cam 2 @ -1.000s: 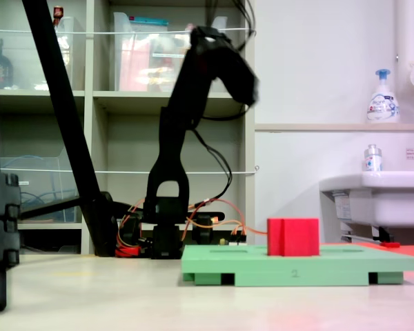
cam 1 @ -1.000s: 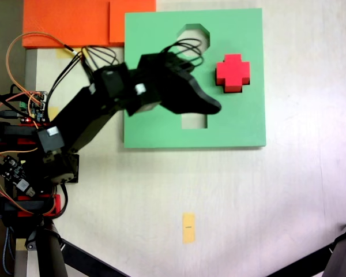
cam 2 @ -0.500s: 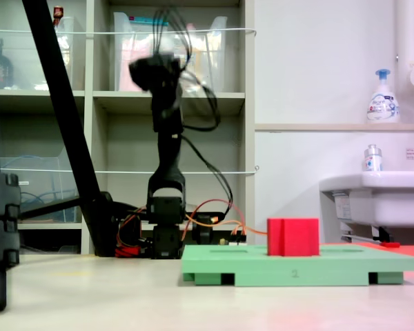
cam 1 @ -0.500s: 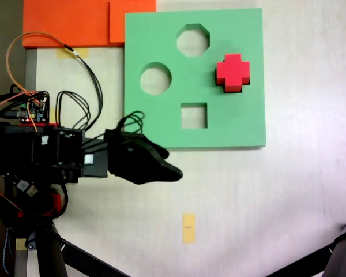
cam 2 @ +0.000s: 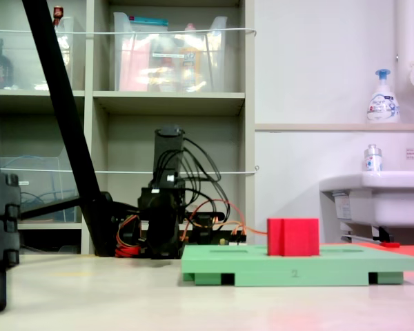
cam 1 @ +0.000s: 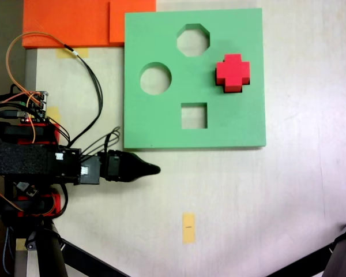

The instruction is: Put the cross columnar block into the corresponding hole

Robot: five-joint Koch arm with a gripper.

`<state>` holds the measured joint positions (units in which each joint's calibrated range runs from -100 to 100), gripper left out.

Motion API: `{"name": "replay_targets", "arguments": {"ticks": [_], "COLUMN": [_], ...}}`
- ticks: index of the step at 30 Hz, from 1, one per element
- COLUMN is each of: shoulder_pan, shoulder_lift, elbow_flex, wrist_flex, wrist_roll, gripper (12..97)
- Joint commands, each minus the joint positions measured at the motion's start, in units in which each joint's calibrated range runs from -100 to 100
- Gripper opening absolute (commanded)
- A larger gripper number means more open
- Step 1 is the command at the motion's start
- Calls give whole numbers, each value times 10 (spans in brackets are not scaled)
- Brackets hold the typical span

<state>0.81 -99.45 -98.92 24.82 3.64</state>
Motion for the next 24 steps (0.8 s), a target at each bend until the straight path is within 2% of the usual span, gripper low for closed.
{"name": "replay_targets", "arguments": {"ticks": [1, 4, 11, 13, 24], "shoulder_pan": [9, 9, 12, 14, 14], "shoulder_lift": [-5, -5, -5, -5, -5], "elbow_flex": [-11, -11, -11, -11, -11], "wrist_flex": [37, 31, -167, -176, -176], "wrist_roll": [-9, -9, -8, -8, -8], "gripper": [505, 507, 514, 493, 494]}}
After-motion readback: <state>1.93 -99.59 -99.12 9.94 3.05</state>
